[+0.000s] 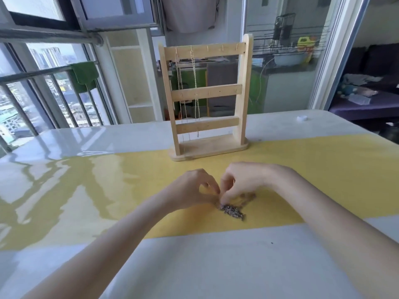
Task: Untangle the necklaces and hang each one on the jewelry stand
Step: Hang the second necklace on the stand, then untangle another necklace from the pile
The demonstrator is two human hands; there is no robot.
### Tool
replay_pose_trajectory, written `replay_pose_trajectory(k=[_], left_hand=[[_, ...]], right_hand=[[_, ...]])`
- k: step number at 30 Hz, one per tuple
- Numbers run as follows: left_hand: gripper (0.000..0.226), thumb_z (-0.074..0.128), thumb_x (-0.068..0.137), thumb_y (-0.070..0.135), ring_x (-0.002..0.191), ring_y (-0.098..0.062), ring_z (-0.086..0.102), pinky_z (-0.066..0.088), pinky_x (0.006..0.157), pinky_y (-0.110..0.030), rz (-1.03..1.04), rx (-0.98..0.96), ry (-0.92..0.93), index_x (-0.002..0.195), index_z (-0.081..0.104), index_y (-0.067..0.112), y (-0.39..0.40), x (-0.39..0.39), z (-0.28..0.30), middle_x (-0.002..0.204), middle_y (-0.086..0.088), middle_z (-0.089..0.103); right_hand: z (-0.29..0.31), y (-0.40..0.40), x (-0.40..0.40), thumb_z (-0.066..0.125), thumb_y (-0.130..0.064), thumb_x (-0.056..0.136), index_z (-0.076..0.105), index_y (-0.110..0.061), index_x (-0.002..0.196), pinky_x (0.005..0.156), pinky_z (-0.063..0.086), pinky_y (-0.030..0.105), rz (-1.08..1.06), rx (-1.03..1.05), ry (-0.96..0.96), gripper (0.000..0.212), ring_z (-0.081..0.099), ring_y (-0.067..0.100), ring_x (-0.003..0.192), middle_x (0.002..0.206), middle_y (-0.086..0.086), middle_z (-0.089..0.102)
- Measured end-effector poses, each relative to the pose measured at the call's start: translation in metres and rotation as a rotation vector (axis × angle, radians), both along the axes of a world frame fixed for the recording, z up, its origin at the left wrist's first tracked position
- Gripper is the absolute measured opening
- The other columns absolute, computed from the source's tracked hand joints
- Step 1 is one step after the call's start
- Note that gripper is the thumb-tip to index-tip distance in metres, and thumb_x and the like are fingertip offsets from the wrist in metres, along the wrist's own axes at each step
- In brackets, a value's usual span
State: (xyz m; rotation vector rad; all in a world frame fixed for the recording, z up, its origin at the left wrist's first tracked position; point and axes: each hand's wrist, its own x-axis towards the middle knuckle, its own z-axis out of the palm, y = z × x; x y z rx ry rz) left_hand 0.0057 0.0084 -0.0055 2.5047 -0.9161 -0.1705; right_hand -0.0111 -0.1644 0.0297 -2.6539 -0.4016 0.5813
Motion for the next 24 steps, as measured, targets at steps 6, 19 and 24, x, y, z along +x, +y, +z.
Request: replay_pose_trajectory(k=[6, 19, 24], left_hand=[[0.014, 0.073, 0.080, 0.029, 0.079, 0.006, 0.056, 0.044, 0.076, -0.012, -0.053, -0.050, 0.103, 0.091, 0.071, 0.020, -0.006, -0.011, -0.003, 0.098, 0.005, 0.060], [0.007, 0.064, 0.086, 0.002, 0.079, -0.013, 0.062, 0.054, 0.079, -0.019, 0.182, -0.643, 0.488, 0.081, 0.066, 0.006, 0.003, 0.009, 0.012, 0.084, -0.008, 0.066], [0.005, 0.065, 0.085, 0.000, 0.073, -0.013, 0.067, 0.056, 0.077, -0.019, 0.304, -0.810, 0.496, 0.086, 0.067, 0.005, -0.008, 0.022, 0.007, 0.082, -0.005, 0.065]], right_hand=[[-0.001, 0.001, -0.009, 0.077, -0.031, 0.075, 0.066, -0.021, 0.079, 0.062, 0.041, 0.027, 0.064, -0.106, 0.057, 0.015, 0.052, 0.011, 0.066, 0.064, -0.013, 0.057], [-0.010, -0.013, 0.008, 0.070, -0.020, 0.085, 0.070, -0.015, 0.089, 0.063, 0.049, 0.021, -0.137, 0.605, -0.036, 0.007, 0.060, 0.007, 0.070, 0.081, -0.001, 0.070], [-0.027, -0.006, 0.019, 0.066, -0.013, 0.088, 0.069, -0.012, 0.085, 0.059, 0.045, 0.019, -0.373, 0.863, -0.111, 0.004, 0.058, 0.007, 0.064, 0.073, -0.003, 0.068]])
